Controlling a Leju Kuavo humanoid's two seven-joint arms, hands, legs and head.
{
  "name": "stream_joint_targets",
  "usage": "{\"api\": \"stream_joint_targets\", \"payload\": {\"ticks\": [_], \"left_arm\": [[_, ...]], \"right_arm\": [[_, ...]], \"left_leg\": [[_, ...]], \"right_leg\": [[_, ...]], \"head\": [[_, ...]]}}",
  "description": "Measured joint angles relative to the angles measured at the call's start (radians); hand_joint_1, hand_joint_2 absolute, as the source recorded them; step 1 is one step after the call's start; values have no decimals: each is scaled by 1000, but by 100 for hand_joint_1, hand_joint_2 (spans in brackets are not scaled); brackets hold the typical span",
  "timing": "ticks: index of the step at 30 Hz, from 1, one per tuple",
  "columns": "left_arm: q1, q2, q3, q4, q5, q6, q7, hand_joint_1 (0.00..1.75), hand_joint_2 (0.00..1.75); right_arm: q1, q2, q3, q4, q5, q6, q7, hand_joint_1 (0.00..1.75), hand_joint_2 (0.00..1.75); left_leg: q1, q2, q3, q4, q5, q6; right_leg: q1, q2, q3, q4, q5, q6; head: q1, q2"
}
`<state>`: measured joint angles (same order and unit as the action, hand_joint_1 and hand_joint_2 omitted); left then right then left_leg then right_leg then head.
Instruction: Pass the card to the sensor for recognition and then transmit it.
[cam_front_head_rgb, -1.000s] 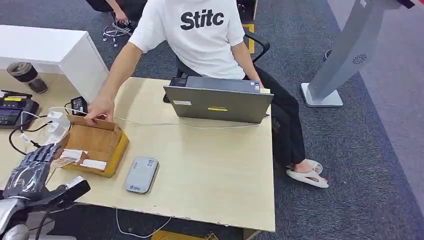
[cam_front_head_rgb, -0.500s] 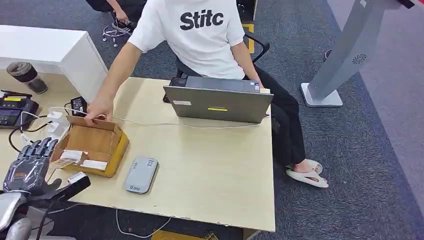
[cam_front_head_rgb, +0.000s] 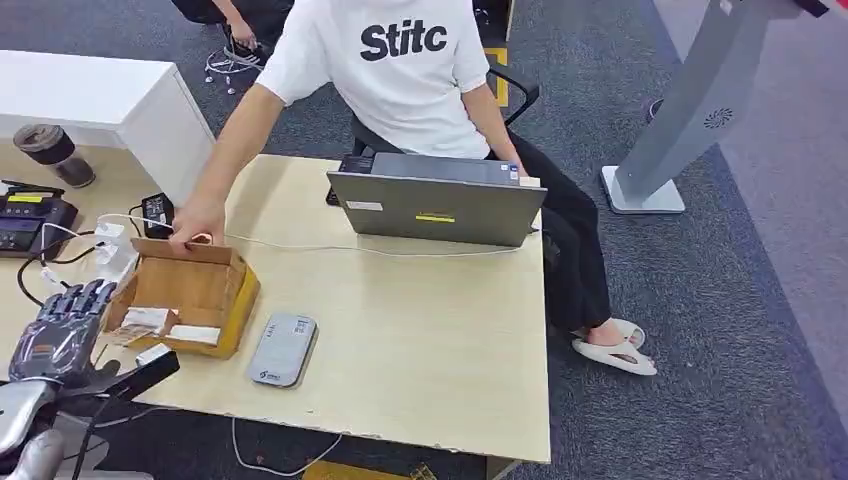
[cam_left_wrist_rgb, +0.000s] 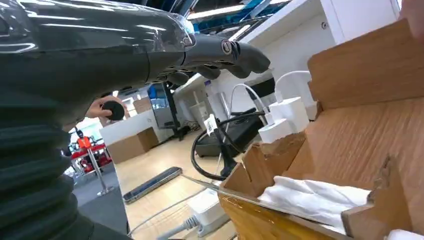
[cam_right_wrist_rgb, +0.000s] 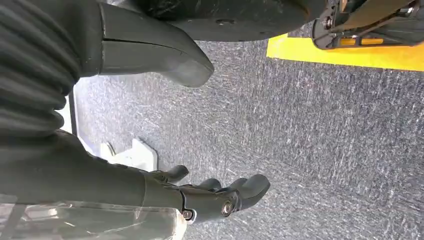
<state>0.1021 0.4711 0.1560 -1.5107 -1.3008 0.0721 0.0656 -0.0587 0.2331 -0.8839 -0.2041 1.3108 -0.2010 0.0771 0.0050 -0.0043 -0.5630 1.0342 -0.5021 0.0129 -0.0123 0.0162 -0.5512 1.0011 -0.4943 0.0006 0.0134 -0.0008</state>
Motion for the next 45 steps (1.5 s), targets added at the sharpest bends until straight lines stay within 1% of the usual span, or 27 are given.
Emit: {"api": "stream_joint_targets", "payload": {"ticks": [3,8,11,12,13,14,15,19,26,45], "left_arm": [[-8,0,-1,23,-8,11,0,0,175],[-32,-3,-6,74,-29,75,-23,0,175],[-41,-6,-16,99,-36,90,-25,0,175],[-43,-6,-20,106,-37,93,-28,5,175],[-46,-6,-23,112,-37,97,-33,148,175],[-49,-8,-25,119,-39,101,-35,168,175],[-53,-11,-26,127,-39,107,-39,175,175],[-60,-15,-42,145,-40,126,-56,175,175],[-62,-21,-55,171,-38,127,-58,175,175],[-72,-24,-56,179,-29,136,-67,175,175]], "right_arm": [[0,0,0,0,3,0,0,0,175],[-1,0,1,0,7,0,1,0,175],[-1,0,1,0,7,0,1,0,175],[-1,0,2,0,7,0,1,0,175],[-1,0,2,0,8,0,1,0,175],[-1,0,2,0,8,0,1,0,175],[-1,0,2,0,10,0,1,0,175],[-1,0,2,0,21,1,1,0,175],[-1,0,3,0,22,1,0,0,175],[-1,0,4,0,23,1,0,0,175]], "left_leg": [[0,0,0,0,0,0],[0,0,0,0,0,0],[0,0,0,0,0,0],[0,0,0,0,0,0],[0,0,0,0,0,0],[0,0,0,0,0,0],[0,0,0,0,0,0],[0,0,0,0,0,0],[0,0,0,0,0,0],[0,0,0,0,0,0]], "right_leg": [[0,0,0,0,0,0],[0,0,0,0,0,0],[0,0,0,0,0,0],[0,0,0,0,0,0],[0,0,0,0,0,0],[0,0,0,0,0,0],[0,0,0,0,0,0],[0,0,0,0,0,0],[0,0,0,0,0,0],[0,1,0,0,0,0]], "head": [[0,0],[0,0],[0,0],[0,0],[0,0],[0,0],[0,0],[0,0],[0,0],[0,0]]}}
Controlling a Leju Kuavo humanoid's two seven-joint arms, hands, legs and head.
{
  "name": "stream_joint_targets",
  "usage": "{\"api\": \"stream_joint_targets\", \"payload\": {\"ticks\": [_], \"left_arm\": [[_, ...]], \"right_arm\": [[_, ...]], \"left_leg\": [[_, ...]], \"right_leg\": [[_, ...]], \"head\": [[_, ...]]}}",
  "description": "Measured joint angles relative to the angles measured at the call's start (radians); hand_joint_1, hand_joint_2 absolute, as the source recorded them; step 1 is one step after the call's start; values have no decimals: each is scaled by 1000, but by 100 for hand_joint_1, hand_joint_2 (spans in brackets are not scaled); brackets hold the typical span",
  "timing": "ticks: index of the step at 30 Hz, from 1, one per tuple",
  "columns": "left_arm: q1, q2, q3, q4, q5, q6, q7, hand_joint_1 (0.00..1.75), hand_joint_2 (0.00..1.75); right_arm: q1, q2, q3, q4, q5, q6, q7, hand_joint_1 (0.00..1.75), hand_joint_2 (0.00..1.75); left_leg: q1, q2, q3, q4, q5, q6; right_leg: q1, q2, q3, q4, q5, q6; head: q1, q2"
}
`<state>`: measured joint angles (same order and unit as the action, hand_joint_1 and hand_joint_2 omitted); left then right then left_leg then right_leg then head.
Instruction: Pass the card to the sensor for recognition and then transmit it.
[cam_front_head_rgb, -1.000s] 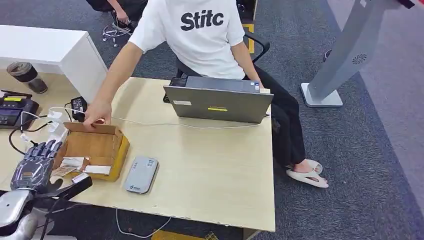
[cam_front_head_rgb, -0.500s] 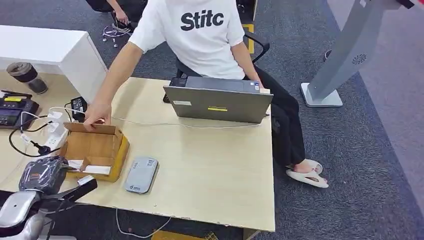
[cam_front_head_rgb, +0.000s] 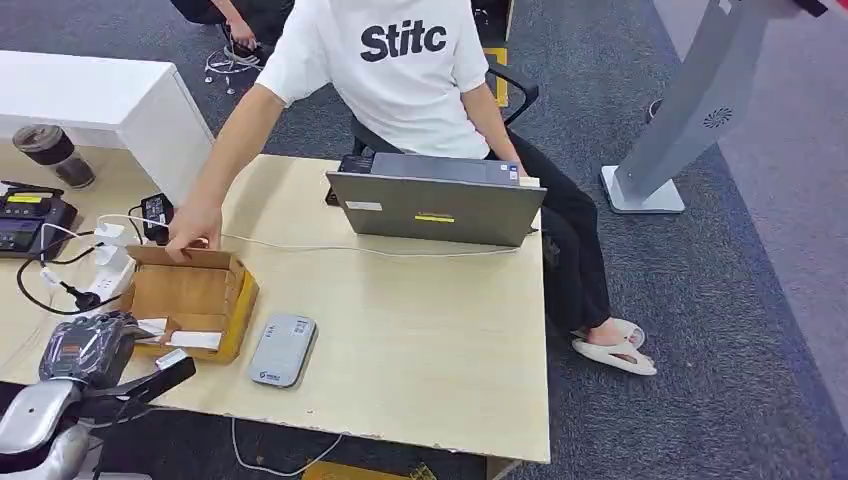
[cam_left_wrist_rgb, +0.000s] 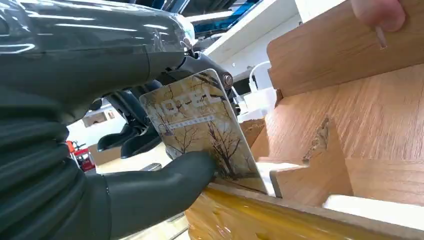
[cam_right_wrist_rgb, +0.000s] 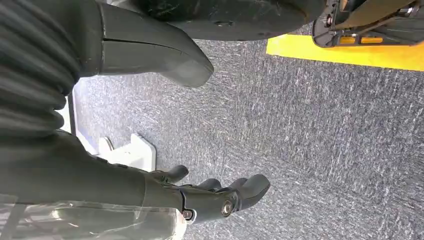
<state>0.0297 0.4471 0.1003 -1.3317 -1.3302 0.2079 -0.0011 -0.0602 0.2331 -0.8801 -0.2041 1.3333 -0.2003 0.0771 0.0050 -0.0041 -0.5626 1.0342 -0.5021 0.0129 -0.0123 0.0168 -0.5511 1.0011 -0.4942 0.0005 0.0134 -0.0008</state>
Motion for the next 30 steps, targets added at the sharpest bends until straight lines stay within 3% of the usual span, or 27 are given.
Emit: {"api": "stream_joint_targets", "payload": {"ticks": [14,30], "left_arm": [[-1,0,0,4,0,27,0,175,175],[-84,105,3,-69,25,21,-10,175,175]], "right_arm": [[0,0,0,0,0,0,0,0,175],[0,0,0,0,-1,-1,-11,0,175]], "left_leg": [[0,0,0,0,0,0],[0,0,0,0,0,0]], "right_leg": [[0,0,0,0,0,0],[0,-1,0,0,0,0]], "head": [[0,0],[0,0]]}}
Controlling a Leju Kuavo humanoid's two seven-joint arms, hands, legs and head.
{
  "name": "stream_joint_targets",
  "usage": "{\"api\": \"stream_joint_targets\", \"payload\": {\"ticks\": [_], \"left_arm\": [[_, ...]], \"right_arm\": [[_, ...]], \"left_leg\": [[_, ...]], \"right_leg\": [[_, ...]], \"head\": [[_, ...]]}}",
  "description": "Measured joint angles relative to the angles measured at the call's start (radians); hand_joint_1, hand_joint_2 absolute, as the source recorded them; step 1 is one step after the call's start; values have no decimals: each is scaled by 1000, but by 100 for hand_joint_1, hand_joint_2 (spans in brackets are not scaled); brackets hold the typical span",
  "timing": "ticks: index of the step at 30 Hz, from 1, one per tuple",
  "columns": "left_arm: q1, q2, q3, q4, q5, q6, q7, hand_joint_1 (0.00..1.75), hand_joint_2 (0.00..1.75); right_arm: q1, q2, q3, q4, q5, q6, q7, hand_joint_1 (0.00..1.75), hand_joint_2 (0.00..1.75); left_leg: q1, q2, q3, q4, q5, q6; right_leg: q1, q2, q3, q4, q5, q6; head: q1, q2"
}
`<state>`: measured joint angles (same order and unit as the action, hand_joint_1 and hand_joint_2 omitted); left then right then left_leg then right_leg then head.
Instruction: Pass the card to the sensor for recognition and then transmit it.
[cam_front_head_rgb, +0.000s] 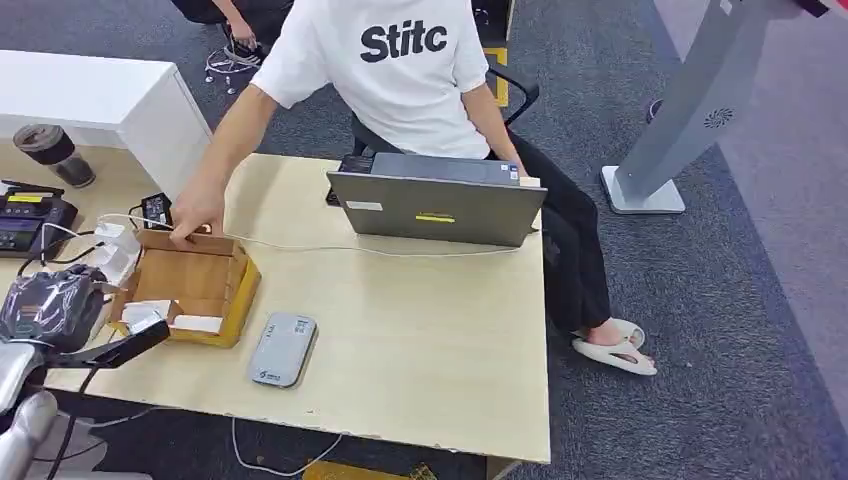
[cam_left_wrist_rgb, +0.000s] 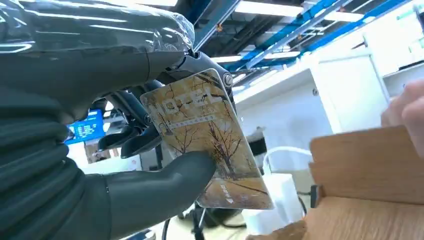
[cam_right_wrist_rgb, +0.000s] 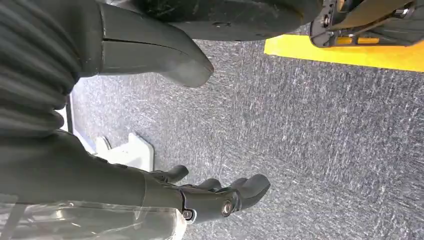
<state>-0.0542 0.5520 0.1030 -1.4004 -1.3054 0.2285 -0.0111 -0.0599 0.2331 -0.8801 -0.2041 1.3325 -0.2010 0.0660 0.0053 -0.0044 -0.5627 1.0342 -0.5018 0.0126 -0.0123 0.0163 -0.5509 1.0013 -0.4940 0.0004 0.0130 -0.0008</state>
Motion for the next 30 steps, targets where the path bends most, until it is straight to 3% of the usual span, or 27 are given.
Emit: {"api": "stream_joint_targets", "payload": {"ticks": [12,25,30], "left_arm": [[-80,10,-2,-22,3,29,9,175,175],[-235,10,-27,-21,-11,24,43,175,175],[-298,8,-44,-20,2,-16,67,175,175]], "right_arm": [[0,0,0,0,1,0,0,0,175],[-1,0,6,0,17,0,6,0,175],[-1,0,6,0,18,-2,11,0,175]], "left_leg": [[0,0,0,0,0,0],[0,1,0,0,1,0],[0,1,0,0,1,0]], "right_leg": [[0,1,0,0,0,0],[0,2,-1,0,1,-1],[0,2,-1,0,1,-1]], "head": [[0,0],[0,0],[0,0]]}}
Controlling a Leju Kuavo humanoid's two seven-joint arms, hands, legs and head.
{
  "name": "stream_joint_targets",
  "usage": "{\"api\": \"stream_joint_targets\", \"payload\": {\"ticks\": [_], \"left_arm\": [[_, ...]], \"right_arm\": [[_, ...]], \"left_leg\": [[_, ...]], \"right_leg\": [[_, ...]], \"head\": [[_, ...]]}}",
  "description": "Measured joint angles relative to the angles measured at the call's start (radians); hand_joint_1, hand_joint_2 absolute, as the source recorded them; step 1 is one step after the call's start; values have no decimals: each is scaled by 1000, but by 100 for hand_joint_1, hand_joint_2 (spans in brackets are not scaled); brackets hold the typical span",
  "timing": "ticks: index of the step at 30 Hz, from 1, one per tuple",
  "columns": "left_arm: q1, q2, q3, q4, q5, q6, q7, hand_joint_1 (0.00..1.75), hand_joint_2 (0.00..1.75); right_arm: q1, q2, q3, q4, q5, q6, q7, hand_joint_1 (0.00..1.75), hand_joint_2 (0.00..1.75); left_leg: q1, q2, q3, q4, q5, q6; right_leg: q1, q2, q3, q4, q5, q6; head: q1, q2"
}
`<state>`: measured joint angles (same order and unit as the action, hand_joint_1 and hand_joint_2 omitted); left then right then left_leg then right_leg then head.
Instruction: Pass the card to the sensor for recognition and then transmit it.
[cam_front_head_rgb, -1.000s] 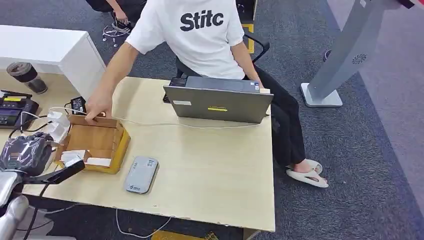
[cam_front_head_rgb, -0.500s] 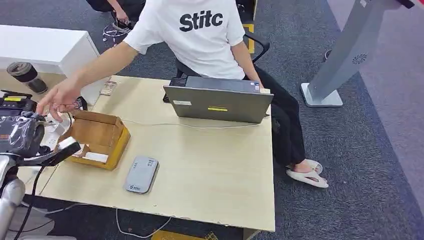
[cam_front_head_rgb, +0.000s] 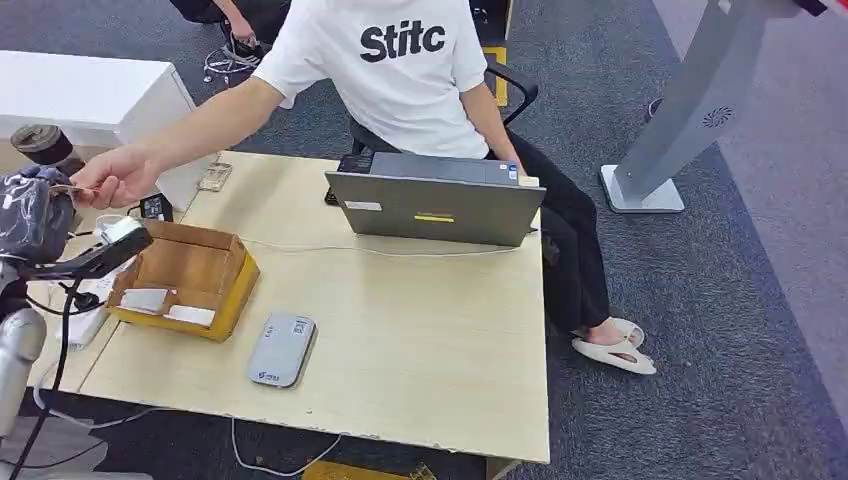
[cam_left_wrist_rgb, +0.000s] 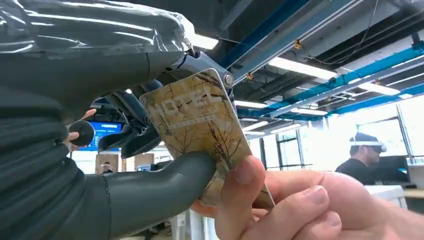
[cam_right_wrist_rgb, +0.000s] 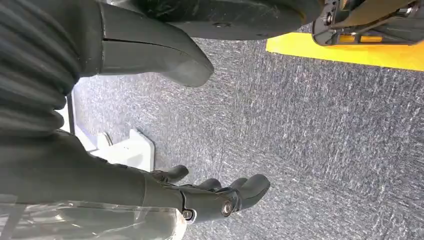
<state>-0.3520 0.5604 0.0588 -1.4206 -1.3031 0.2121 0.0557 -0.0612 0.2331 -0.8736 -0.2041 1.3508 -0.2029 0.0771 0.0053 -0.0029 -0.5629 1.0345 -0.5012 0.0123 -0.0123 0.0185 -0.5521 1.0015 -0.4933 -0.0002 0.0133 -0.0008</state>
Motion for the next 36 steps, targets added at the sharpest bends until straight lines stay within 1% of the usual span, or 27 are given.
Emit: {"api": "stream_joint_targets", "payload": {"ticks": [1,2,4,6,10,11,15,17,20,22,26,27,29,34,35,36], "left_arm": [[-10,0,-2,2,1,-4,1,86,175],[-19,0,-5,3,3,-7,4,0,175],[-31,-2,-8,7,6,6,19,0,175],[-33,-9,-8,10,7,53,38,0,175],[-21,-29,-7,15,22,124,65,0,175],[-17,-32,-6,15,26,135,67,0,175],[30,-50,26,9,63,219,68,0,175],[66,-58,57,-9,91,260,51,0,175],[152,-84,112,-72,193,338,-23,0,175],[214,-116,155,-119,257,366,-78,0,175],[355,-200,235,-229,400,407,-185,0,175],[389,-230,254,-259,447,422,-218,0,175],[443,-276,279,-299,473,434,-248,0,175],[498,-332,313,-354,504,427,-265,0,175],[515,-356,325,-368,529,422,-286,0,175],[534,-379,341,-384,560,417,-321,0,175]], "right_arm": [[0,0,0,0,0,0,0,0,175],[0,0,0,0,0,0,0,0,175],[0,0,0,0,1,0,0,0,175],[0,0,1,0,2,0,3,0,175],[-1,0,4,0,1,-5,6,0,175],[-1,0,4,0,1,-7,6,0,175],[0,0,4,0,0,-13,6,0,175],[0,0,4,2,0,-14,6,0,175],[0,0,4,2,-5,-16,4,0,175],[0,0,4,2,-7,-17,3,0,175],[0,0,4,3,-21,-11,3,0,175],[0,0,4,3,-21,-6,2,0,175],[1,-1,4,3,-21,5,0,0,175],[1,-1,4,2,-23,5,-2,0,175],[1,-1,4,1,-26,4,-5,0,175],[2,-1,3,1,-32,4,-8,0,175]], "left_leg": [[0,1,0,0,0,0],[0,1,0,0,0,0],[0,2,0,0,0,0],[0,2,0,0,0,0],[0,1,0,0,0,0],[0,1,0,0,0,0],[0,2,0,0,0,0],[0,2,0,0,0,0],[-1,2,0,0,-1,0],[-1,3,0,0,-1,1],[-1,3,-1,0,-2,1],[-1,3,-1,0,-2,1],[-1,2,-1,0,-2,1],[-1,0,-1,0,-2,1],[-1,1,0,0,-2,1],[-1,2,1,0,-2,1]], "right_leg": [[0,1,0,0,0,0],[0,2,0,0,0,0],[0,3,0,0,0,0],[0,2,0,0,0,0],[0,1,0,0,0,0],[0,2,0,0,0,0],[0,2,0,0,0,0],[0,2,0,0,0,0],[0,2,0,0,0,0],[0,3,0,0,-1,0],[0,3,0,-1,-1,1],[-1,3,0,-1,-1,1],[-1,2,0,-1,-1,1],[-1,0,2,-1,-1,1],[-1,1,2,-1,-1,1],[-1,2,2,-1,-1,1]], "head": [[0,0],[0,0],[0,0],[0,0],[0,0],[0,0],[0,0],[0,0],[0,0],[0,0],[0,0],[0,0],[0,0],[0,0],[0,0],[0,0]]}}
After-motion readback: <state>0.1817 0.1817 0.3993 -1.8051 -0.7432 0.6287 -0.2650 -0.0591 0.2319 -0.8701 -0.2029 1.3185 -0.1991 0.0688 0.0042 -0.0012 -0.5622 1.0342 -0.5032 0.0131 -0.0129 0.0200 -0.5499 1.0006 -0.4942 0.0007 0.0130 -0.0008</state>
